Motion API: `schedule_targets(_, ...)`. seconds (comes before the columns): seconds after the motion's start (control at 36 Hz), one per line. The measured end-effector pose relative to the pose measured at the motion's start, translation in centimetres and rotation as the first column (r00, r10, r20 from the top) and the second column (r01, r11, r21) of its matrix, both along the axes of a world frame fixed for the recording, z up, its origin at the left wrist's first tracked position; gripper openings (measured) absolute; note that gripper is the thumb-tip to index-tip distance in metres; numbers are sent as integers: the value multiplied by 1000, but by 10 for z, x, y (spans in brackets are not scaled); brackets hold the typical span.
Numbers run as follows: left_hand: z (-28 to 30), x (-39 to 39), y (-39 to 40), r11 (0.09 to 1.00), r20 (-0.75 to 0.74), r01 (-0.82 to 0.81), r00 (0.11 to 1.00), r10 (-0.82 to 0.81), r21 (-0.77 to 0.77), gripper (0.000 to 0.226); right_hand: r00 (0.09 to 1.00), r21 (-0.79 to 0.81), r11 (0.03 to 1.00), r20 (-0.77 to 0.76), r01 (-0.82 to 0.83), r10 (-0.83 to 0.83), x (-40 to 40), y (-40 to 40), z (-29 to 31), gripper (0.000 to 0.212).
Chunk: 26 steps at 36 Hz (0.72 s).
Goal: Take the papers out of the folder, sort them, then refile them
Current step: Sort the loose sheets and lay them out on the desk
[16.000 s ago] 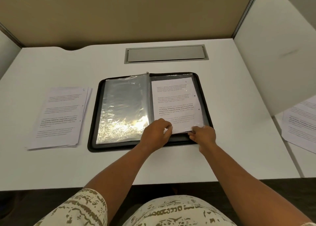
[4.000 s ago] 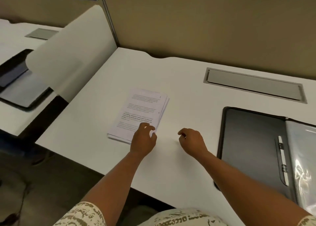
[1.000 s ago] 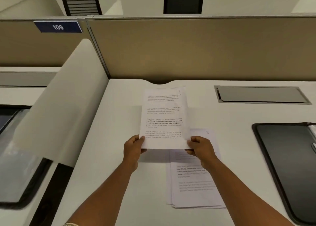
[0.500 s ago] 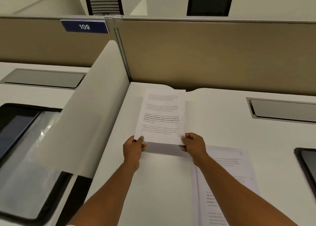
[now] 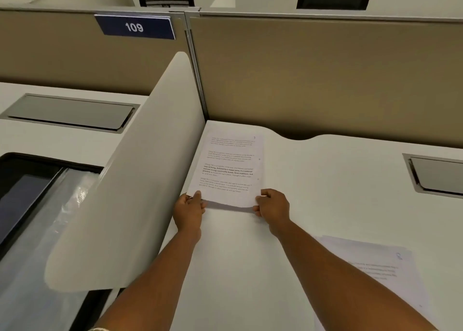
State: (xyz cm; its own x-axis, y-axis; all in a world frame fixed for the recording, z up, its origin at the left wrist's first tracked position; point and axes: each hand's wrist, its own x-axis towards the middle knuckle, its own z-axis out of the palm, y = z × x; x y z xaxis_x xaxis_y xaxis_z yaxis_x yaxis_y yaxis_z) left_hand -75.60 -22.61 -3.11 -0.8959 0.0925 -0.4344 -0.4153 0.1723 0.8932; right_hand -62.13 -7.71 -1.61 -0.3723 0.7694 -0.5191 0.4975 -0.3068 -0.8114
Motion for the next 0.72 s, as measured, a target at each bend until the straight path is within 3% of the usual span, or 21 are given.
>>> schedule_targets(0.11,-8,-5,-1,997,-80,27,996,-32,-71,34,999,-7,999,31,42,-42,-14,-3,-5,20)
schedule_targets(0.22,-12,1,-3,960,-226,73,964,-137,-272,40,998,-10,999,35,49,-49,-16,-2,-11,18)
schedule_targets(0.36,-13,20,-6,830,-423,202,784,-455,-519,38,999,14,1000,39,7,-8,-14,-2,-14,15)
schedule_targets(0.53,-23,32,-2,693,-398,276,655,-643,-666,43,991,94,992,115,-86,75,-3,-4,-9,15)
schedule_targets(0.61,-25,35,-1,638,-356,281,640,-681,-717,42,983,186,971,132,-151,128,14,0,-14,30)
schedule_targets(0.72,-25,38,-2,614,-339,268,641,-689,-742,38,987,285,947,103,-149,124,47,4,-5,21)
